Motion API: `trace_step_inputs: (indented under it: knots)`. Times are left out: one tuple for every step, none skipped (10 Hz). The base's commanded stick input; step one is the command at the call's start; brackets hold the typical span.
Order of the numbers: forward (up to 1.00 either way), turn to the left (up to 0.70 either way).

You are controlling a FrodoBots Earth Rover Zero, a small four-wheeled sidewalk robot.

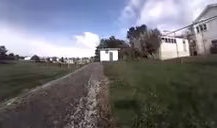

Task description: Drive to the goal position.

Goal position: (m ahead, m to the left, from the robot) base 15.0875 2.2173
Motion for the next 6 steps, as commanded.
trace_step_inputs:
  knots:
    - [0.7, -0.34]
    - [0.7, -0.34]
    - [0.7, -0.34]
    - [0.7, -0.34]
    - [0.7, -0.34]
    - [0.7, -0.34]
